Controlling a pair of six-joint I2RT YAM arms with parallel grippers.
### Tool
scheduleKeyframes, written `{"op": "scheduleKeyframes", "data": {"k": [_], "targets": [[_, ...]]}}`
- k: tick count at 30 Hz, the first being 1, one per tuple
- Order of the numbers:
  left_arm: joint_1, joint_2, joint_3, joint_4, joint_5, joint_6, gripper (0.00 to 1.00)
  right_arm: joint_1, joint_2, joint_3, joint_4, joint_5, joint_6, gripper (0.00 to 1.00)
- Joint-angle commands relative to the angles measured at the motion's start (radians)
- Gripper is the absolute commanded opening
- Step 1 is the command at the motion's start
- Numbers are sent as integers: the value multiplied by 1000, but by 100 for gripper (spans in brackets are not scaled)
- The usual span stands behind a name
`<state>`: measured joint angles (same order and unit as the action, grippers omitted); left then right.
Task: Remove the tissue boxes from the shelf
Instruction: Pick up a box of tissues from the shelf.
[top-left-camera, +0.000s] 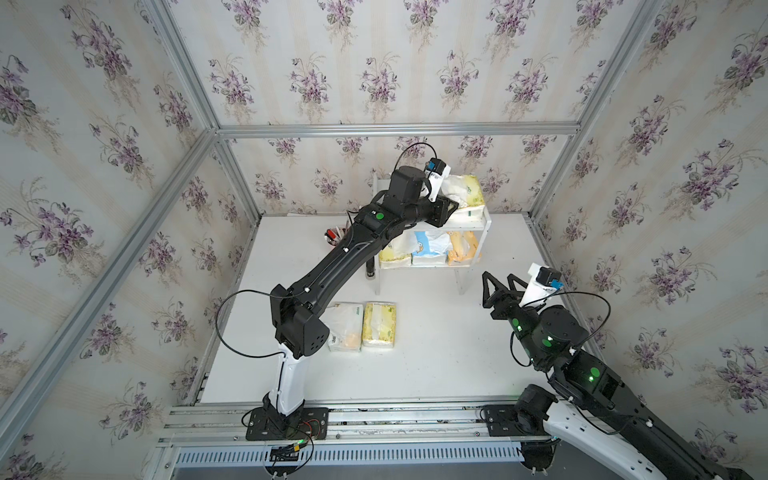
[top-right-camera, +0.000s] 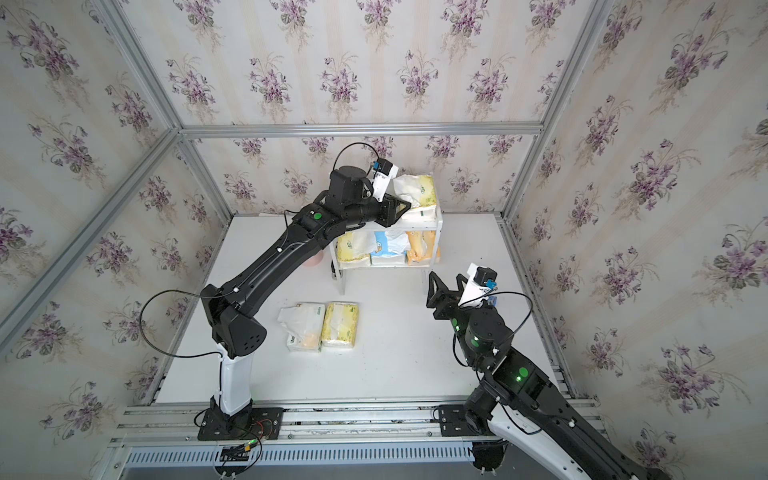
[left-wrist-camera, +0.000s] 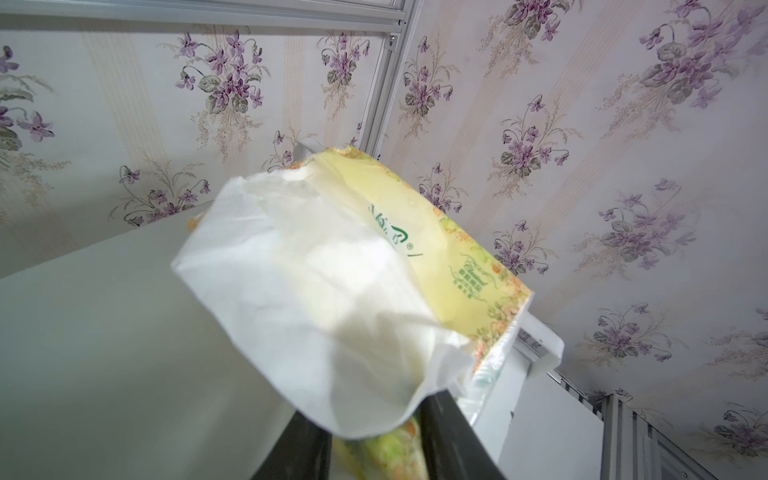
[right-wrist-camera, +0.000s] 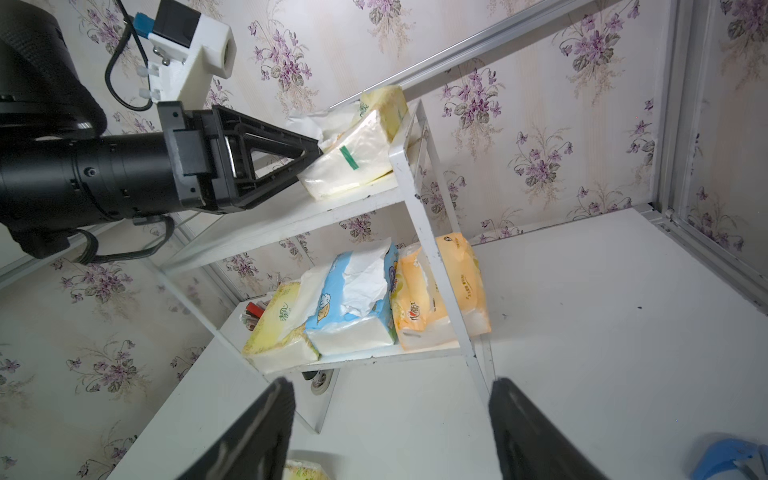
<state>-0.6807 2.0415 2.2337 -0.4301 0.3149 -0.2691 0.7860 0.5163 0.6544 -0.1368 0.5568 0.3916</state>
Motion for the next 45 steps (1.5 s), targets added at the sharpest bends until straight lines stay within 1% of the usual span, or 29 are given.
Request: {"op": "scheduleKeyframes", "data": {"k": [1, 6, 9, 10, 11, 14, 16, 17, 20, 21, 23, 25, 28, 31, 34, 36, 39, 45], "targets": [[1, 0, -9, -41, 3, 10, 29, -1, 25, 17, -3, 12, -1, 76], [1, -21, -38, -34, 0, 7, 13, -2, 113, 71, -45, -16, -20, 75], [2, -47, -64, -20, -2, 5, 2, -20, 150, 89, -36, -91, -26, 75], [1, -58, -77, -14, -2, 5, 0, -38, 156, 97, -25, -133, -30, 75], [1, -69, -89, -8, -3, 8, 0, -57, 161, 104, -17, -175, -30, 75], [1, -120, -143, 25, -3, 22, 0, -147, 186, 148, 7, -385, -22, 76], [1, -168, -197, 62, -3, 42, 0, -223, 215, 186, 18, -550, 5, 76], [1, -195, -231, 80, -6, 53, 0, -282, 229, 204, 30, -634, 23, 76], [-2, -291, -358, 151, -20, 104, 0, -400, 268, 235, 90, -860, 113, 76], [-2, -328, -404, 180, -31, 121, 0, -432, 278, 239, 116, -917, 146, 76], [-6, -417, -532, 252, -71, 156, 0, -494, 297, 241, 183, -1005, 245, 80], [-9, -497, -645, 321, -101, 185, 0, -518, 311, 220, 287, -1067, 331, 82], [-14, -600, -788, 402, -125, 227, 0, -518, 356, 210, 419, -1128, 453, 82], [-21, -697, -896, 464, -134, 264, 0, -518, 435, 258, 400, -1180, 507, 81], [-28, -750, -969, 504, -145, 288, 0, -512, 495, 270, 412, -1230, 571, 78], [-29, -768, -993, 510, -140, 304, 0, -491, 520, 274, 428, -1248, 577, 77], [-31, -785, -1010, 512, -106, 328, 0, -452, 545, 290, 417, -1246, 550, 77], [-31, -776, -993, 503, -85, 338, 0, -418, 559, 296, 439, -1225, 537, 76]]}}
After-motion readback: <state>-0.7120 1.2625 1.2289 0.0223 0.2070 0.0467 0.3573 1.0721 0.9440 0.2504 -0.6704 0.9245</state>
